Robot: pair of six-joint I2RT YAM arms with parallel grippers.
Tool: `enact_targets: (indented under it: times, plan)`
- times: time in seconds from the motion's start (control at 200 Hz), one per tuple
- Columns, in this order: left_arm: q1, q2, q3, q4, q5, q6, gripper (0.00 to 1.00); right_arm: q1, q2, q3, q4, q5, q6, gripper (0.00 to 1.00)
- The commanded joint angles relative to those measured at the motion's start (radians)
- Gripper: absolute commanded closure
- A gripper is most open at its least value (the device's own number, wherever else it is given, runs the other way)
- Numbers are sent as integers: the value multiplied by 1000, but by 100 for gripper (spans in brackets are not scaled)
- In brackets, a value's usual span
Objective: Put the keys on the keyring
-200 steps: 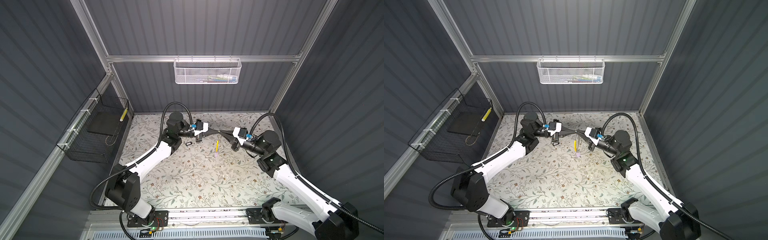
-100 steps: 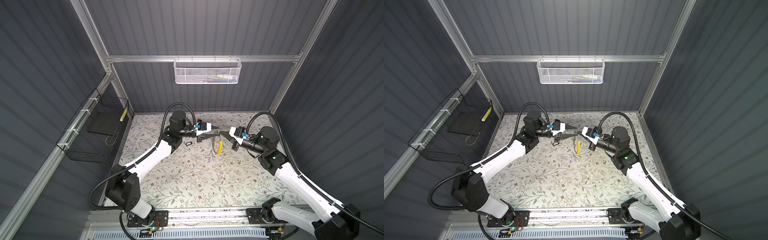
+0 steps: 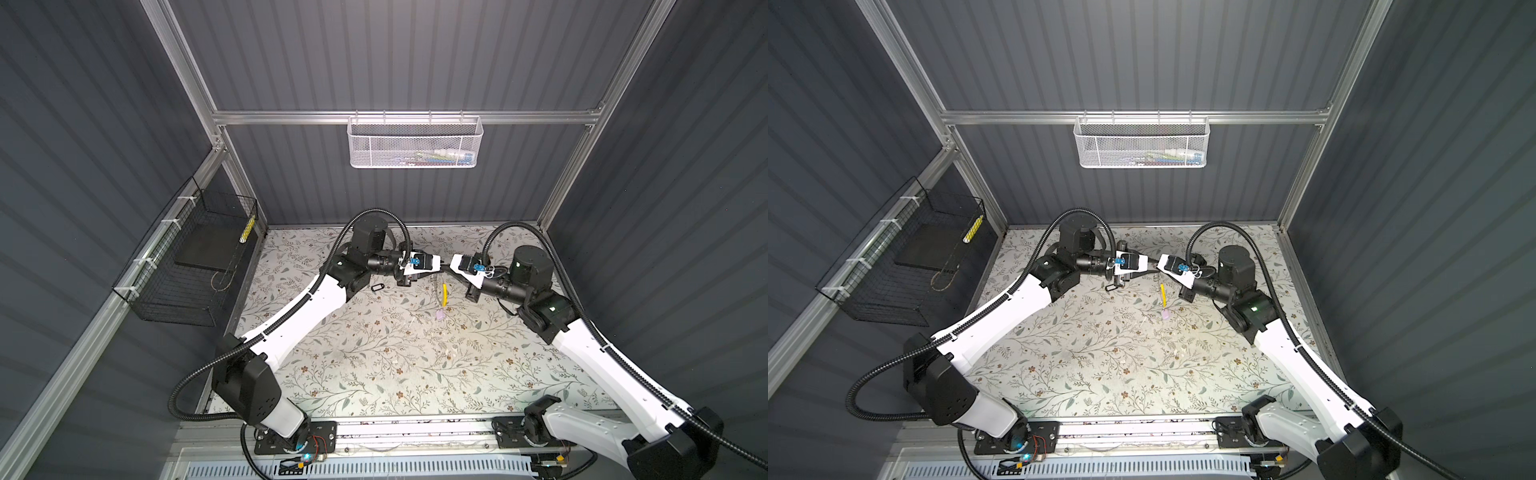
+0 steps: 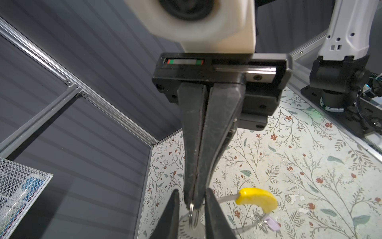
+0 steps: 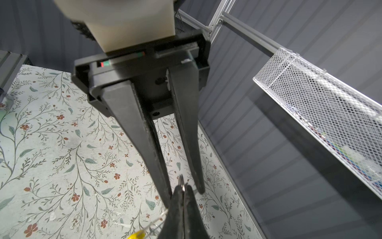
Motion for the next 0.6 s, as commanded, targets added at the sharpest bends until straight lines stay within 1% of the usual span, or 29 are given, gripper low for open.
enact_targets:
  times: [0.0, 0.05, 0.1, 0.23, 0.375, 0.595]
  plan:
    - [-7, 18, 48, -54, -24, 40, 84, 11, 5, 31, -28, -2, -18, 98]
    - [-7, 19, 50, -62, -28, 41, 87, 11, 4, 30, -24, -2, -16, 97]
    - [-7, 21, 54, -78, -33, 48, 87, 11, 2, 27, -19, -1, -18, 98]
    - [-8, 21, 61, -117, -58, 71, 81, 11, -8, 17, -14, 11, -18, 98]
    - [-7, 13, 63, -145, -84, 80, 73, 11, -22, 1, -4, 21, -17, 98]
    - [-7, 5, 62, -166, -136, 79, 73, 11, -34, -14, 8, 16, -15, 98]
